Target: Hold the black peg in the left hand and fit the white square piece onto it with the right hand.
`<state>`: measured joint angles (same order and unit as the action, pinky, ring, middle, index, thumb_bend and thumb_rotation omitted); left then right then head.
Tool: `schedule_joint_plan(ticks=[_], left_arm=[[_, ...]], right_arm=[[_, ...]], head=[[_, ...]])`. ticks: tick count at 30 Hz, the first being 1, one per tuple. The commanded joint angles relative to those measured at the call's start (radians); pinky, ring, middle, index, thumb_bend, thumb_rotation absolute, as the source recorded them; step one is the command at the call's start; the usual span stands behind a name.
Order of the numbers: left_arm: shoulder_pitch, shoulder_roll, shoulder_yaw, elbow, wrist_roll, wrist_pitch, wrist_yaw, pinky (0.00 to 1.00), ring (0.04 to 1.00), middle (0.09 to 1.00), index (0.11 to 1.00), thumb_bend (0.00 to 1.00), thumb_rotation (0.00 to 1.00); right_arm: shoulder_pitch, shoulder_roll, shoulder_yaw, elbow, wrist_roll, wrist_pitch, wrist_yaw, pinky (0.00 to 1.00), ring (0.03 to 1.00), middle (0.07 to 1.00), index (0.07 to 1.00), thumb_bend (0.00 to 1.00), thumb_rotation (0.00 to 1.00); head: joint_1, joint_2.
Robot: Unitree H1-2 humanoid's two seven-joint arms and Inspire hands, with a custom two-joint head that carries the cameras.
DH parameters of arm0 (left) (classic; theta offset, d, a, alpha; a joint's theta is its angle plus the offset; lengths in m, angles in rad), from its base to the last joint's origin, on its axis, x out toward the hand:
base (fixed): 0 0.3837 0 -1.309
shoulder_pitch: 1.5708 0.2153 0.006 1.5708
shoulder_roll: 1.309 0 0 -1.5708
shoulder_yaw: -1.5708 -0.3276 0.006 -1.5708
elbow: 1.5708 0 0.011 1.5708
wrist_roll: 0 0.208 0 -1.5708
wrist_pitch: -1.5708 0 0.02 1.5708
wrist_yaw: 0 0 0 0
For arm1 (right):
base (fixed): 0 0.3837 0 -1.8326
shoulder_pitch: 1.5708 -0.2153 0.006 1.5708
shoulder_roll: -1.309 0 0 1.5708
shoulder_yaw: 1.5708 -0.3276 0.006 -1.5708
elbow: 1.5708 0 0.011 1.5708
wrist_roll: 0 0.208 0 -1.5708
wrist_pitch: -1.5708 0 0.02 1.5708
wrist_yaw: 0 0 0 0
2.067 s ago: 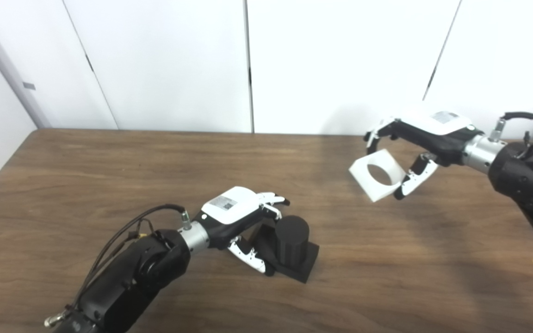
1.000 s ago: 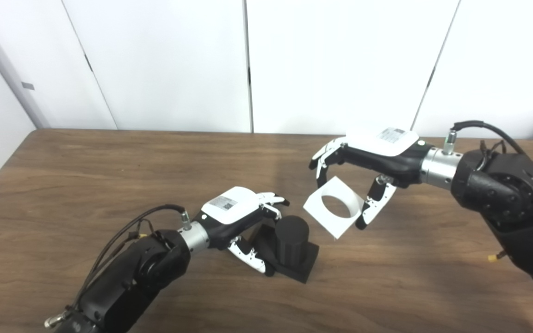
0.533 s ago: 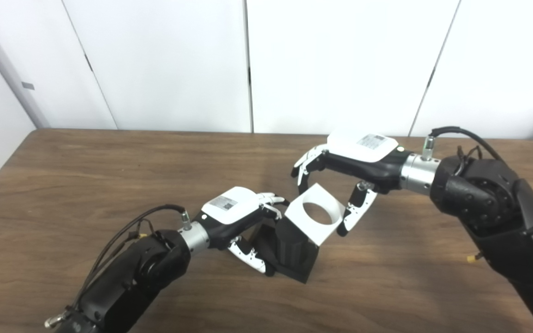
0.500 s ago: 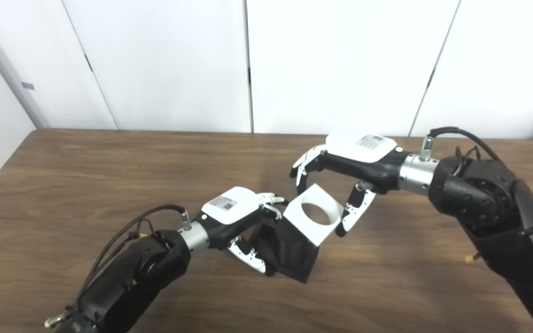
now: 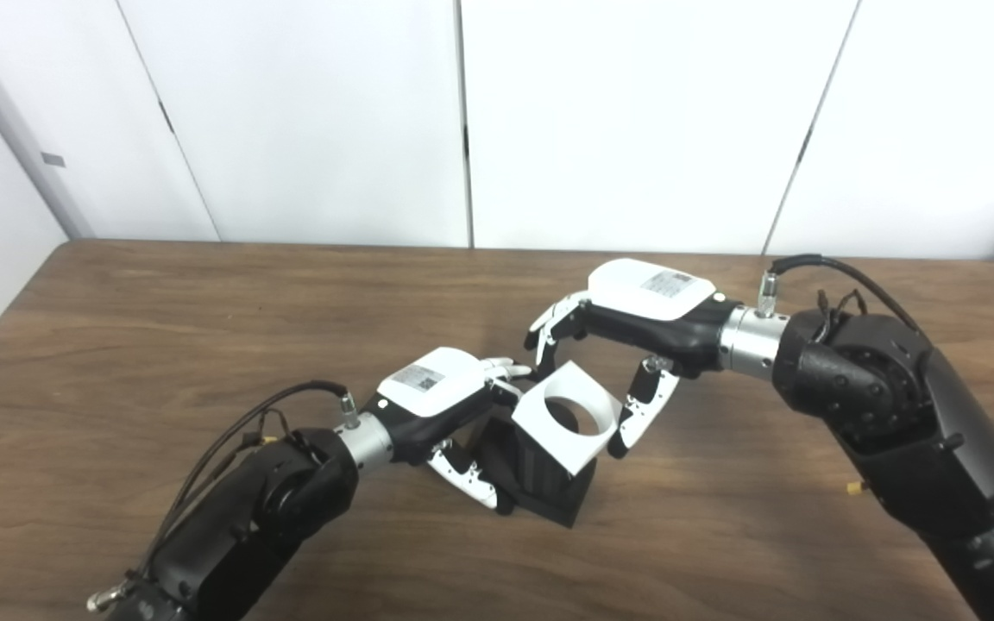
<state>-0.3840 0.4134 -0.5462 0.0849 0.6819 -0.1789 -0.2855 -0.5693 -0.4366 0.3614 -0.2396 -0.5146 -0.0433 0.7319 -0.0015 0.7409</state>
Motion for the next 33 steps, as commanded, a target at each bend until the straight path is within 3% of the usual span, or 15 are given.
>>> schedule_joint_plan(ticks=[1, 33], left_arm=[[0.032, -0.008, -0.049, 0.032, 0.057, 0.035, -0.080, 0.78, 0.933, 0.922, 0.490, 0.52, 0.07], [0.031, -0.026, -0.062, 0.037, 0.067, 0.029, -0.065, 0.77, 0.928, 0.914, 0.489, 0.52, 0.07]], right_arm=[[-0.032, 0.008, -0.009, -0.017, 0.006, -0.001, -0.024, 0.67, 0.810, 0.787, 0.476, 0.52, 0.13], [-0.048, 0.062, 0.059, 0.023, -0.026, -0.014, -0.028, 0.68, 0.816, 0.792, 0.477, 0.53, 0.14]], head=[[0.000, 0.003], [0.008, 0.016]])
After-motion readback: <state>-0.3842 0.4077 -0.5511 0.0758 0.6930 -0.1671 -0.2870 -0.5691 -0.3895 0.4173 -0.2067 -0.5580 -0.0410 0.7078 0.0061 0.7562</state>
